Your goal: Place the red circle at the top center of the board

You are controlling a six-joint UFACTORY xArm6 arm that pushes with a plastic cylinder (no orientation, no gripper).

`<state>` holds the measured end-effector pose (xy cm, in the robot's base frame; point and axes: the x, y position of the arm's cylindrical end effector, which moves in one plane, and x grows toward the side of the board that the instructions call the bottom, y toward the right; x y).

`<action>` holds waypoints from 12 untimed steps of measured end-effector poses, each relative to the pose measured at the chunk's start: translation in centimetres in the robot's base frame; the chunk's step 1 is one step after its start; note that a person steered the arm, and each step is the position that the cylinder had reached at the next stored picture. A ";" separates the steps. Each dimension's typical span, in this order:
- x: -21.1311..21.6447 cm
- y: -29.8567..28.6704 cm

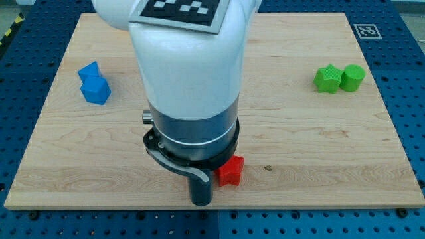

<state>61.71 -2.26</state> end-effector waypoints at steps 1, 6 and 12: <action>-0.8 -1.9; 0.2 -2.3; -6.2 0.1</action>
<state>55.51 -2.13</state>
